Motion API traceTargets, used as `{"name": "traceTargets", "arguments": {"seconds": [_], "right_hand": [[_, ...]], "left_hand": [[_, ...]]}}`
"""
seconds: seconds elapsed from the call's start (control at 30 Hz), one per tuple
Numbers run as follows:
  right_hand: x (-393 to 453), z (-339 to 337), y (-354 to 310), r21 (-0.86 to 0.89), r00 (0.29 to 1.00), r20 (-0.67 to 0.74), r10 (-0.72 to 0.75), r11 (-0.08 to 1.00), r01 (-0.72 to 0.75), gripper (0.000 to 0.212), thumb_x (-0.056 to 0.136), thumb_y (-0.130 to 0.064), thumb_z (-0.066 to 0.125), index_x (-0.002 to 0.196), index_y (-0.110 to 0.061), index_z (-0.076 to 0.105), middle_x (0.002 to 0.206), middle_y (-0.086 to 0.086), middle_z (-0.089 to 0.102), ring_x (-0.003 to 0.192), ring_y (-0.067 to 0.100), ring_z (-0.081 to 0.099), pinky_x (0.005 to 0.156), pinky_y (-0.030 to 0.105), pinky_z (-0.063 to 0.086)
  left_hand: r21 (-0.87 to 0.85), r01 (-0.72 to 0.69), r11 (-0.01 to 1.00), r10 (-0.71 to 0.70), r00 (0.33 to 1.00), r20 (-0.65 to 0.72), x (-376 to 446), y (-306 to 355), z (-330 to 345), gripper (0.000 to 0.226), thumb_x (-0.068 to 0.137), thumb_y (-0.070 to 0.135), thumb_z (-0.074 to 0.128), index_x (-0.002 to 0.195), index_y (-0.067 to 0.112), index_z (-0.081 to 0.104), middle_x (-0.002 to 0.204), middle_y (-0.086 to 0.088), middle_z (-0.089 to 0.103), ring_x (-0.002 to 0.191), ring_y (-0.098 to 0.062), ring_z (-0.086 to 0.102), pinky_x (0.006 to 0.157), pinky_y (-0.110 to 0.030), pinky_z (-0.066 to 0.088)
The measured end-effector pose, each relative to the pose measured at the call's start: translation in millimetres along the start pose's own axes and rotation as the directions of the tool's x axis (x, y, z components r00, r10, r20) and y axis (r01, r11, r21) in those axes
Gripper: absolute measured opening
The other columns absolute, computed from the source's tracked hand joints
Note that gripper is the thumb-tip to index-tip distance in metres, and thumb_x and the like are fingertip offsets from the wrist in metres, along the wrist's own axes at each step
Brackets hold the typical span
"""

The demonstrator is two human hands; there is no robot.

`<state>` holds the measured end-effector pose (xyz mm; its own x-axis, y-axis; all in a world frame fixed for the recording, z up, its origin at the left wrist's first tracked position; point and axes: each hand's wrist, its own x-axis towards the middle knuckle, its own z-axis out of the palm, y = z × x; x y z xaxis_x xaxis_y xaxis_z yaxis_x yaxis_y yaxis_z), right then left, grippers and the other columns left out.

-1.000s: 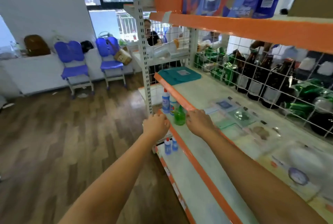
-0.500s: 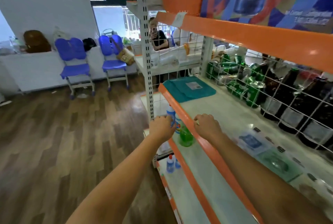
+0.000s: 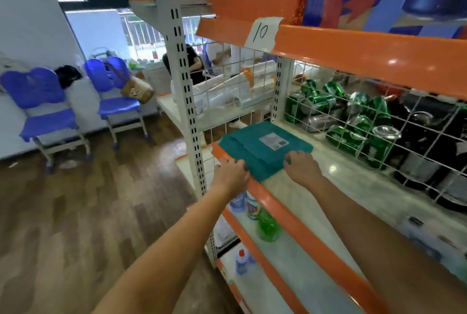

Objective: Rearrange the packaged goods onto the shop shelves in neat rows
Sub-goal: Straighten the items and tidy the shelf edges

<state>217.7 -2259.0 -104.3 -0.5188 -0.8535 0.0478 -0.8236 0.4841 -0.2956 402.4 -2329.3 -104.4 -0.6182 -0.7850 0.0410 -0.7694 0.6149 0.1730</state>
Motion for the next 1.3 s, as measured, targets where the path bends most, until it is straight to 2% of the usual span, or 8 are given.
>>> {"name": "traceTargets", "arguments": {"seconds": [0.23, 0.43, 0.7, 0.77, 0.9, 1.0, 1.13, 1.3], "right_hand": [[66.2, 1.0, 11.3, -0.027, 0.991, -0.008, 0.132, 0.991, -0.132, 0.039, 0.097, -0.029, 0.041, 0.129, -0.01, 0.048, 0.131, 0.015, 0.048, 0.119, 0.032, 0.046, 0.096, 0.041, 0.043], [118.4, 3.6, 24.4, 0.023, 0.978, 0.068, 0.197, 0.98, -0.199, 0.041, 0.095, -0.028, 0.047, 0.13, -0.007, 0.046, 0.133, 0.018, 0.047, 0.12, 0.035, 0.047, 0.099, 0.046, 0.043], [147.5, 11.4, 30.4, 0.022, 0.959, 0.123, 0.255, 0.966, -0.259, 0.046, 0.097, -0.036, 0.041, 0.133, -0.008, 0.045, 0.137, 0.018, 0.046, 0.124, 0.035, 0.045, 0.103, 0.044, 0.039], [152.3, 12.4, 30.9, 0.03, 0.958, 0.125, 0.259, 0.964, -0.265, 0.044, 0.096, -0.037, 0.041, 0.127, -0.007, 0.05, 0.133, 0.018, 0.05, 0.121, 0.035, 0.048, 0.1, 0.042, 0.041], [154.6, 6.1, 28.5, 0.115, 0.949, 0.171, 0.264, 0.952, -0.285, 0.045, 0.099, -0.039, 0.037, 0.119, -0.003, 0.056, 0.12, 0.018, 0.058, 0.108, 0.033, 0.055, 0.082, 0.033, 0.041], [153.2, -1.3, 30.4, 0.242, 0.948, 0.19, 0.255, 0.924, -0.297, 0.044, 0.099, -0.039, 0.04, 0.114, -0.001, 0.057, 0.11, 0.017, 0.06, 0.094, 0.031, 0.056, 0.081, 0.035, 0.044], [150.4, -12.3, 36.4, 0.513, 0.915, 0.312, 0.255, 0.765, -0.388, 0.034, 0.092, -0.034, 0.06, 0.096, 0.0, 0.06, 0.103, 0.015, 0.064, 0.096, 0.031, 0.062, 0.092, 0.043, 0.051], [129.3, -21.9, 47.4, 0.761, 0.897, 0.382, 0.224, 0.475, -0.443, 0.029, 0.088, -0.017, 0.065, 0.112, 0.0, 0.062, 0.115, 0.02, 0.064, 0.095, 0.035, 0.064, 0.095, 0.05, 0.049]], "left_hand": [[-0.02, -0.067, 0.998, 0.066, 0.998, -0.02, 46.5, -2.4, 20.4, 0.038, 0.098, 0.034, 0.039, 0.127, 0.014, 0.053, 0.131, -0.009, 0.052, 0.124, -0.028, 0.042, 0.102, -0.042, 0.033], [-0.048, -0.038, 0.998, 0.036, 0.999, -0.036, 70.2, -3.4, 32.7, 0.035, 0.098, 0.034, 0.037, 0.126, 0.017, 0.052, 0.13, -0.005, 0.051, 0.124, -0.026, 0.041, 0.099, -0.041, 0.03], [-0.093, -0.023, 0.995, 0.015, 0.996, -0.089, 82.9, -1.0, 39.1, 0.036, 0.098, 0.032, 0.039, 0.127, 0.018, 0.054, 0.129, -0.003, 0.053, 0.123, -0.024, 0.042, 0.099, -0.038, 0.029], [-0.093, -0.022, 0.995, 0.014, 0.996, -0.084, 84.5, -1.5, 39.9, 0.035, 0.098, 0.032, 0.039, 0.127, 0.017, 0.054, 0.129, -0.003, 0.053, 0.123, -0.024, 0.042, 0.099, -0.037, 0.029], [-0.089, -0.01, 0.996, 0.004, 0.998, -0.069, 86.0, -1.8, 38.2, 0.035, 0.098, 0.032, 0.04, 0.125, 0.016, 0.054, 0.13, -0.003, 0.052, 0.124, -0.024, 0.041, 0.102, -0.038, 0.028], [-0.082, -0.009, 0.997, 0.005, 0.999, -0.053, 84.4, -1.6, 37.0, 0.035, 0.099, 0.032, 0.038, 0.126, 0.016, 0.052, 0.132, -0.002, 0.051, 0.125, -0.022, 0.04, 0.103, -0.037, 0.027], [-0.079, -0.023, 0.997, 0.019, 0.999, -0.047, 81.8, -3.7, 36.6, 0.035, 0.099, 0.032, 0.038, 0.126, 0.016, 0.052, 0.132, -0.002, 0.051, 0.125, -0.022, 0.04, 0.104, -0.036, 0.027], [-0.096, -0.02, 0.995, 0.016, 0.999, -0.044, 80.2, -7.6, 31.6, 0.034, 0.099, 0.031, 0.038, 0.125, 0.016, 0.055, 0.129, -0.003, 0.053, 0.124, -0.024, 0.042, 0.103, -0.036, 0.028]]}}
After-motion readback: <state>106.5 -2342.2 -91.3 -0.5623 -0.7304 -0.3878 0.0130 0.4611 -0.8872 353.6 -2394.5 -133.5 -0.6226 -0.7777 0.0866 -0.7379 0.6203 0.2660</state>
